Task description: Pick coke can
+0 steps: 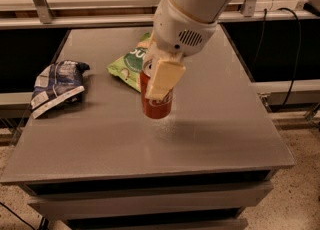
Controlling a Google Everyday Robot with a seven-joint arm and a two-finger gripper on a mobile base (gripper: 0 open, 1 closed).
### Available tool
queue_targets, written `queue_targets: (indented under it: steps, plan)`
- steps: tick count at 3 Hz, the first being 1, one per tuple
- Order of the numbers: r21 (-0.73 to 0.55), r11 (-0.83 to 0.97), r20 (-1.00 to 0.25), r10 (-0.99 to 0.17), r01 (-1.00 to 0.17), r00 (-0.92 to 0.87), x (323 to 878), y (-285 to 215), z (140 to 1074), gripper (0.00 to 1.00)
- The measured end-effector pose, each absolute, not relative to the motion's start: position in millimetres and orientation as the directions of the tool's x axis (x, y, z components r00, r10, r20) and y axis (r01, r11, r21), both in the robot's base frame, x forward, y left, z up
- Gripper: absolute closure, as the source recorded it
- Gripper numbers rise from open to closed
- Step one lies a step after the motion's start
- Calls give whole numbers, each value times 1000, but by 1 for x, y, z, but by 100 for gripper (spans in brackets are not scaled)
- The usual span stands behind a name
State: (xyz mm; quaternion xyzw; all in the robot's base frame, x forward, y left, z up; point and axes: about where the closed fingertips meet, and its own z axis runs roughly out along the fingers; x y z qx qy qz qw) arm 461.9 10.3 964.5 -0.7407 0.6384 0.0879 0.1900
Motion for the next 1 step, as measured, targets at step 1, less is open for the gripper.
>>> queue_targets:
  steps: [1]
  plan:
    - [-187, -110, -377, -910, -976, 174, 462, 11, 973, 100]
